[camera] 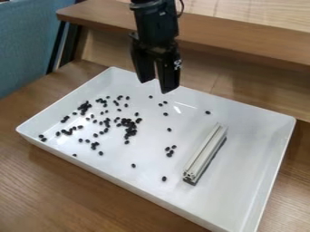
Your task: Sweep into pile
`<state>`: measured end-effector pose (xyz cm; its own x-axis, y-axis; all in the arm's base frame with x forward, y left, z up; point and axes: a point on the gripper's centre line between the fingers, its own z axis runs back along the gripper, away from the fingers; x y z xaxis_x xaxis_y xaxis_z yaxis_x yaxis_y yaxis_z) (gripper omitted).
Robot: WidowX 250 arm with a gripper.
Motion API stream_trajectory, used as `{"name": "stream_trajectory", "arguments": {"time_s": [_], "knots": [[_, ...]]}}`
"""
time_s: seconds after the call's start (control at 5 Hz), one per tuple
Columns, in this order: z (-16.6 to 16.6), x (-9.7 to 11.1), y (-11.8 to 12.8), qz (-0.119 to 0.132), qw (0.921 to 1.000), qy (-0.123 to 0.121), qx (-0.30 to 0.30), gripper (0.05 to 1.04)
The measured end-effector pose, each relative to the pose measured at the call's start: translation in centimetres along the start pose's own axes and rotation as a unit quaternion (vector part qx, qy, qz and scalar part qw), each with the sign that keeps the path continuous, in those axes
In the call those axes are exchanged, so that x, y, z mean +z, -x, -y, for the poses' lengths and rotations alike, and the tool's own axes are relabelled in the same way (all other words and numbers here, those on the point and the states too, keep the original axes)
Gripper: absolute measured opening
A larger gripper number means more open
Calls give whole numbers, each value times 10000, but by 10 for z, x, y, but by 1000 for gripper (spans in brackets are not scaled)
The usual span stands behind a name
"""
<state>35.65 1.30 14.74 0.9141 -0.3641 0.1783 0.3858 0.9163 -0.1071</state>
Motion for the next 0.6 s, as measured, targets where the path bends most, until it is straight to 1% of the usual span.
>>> {"name": "stream_trajectory", "arguments": {"time_s": [0.2,0.4,0.6], "knots": [[-1,-12,2,-132,9999,86,45,999],[6,-41,6,-291,9991,270,116,999],[24,-52,3,-320,9990,313,59,999]]}}
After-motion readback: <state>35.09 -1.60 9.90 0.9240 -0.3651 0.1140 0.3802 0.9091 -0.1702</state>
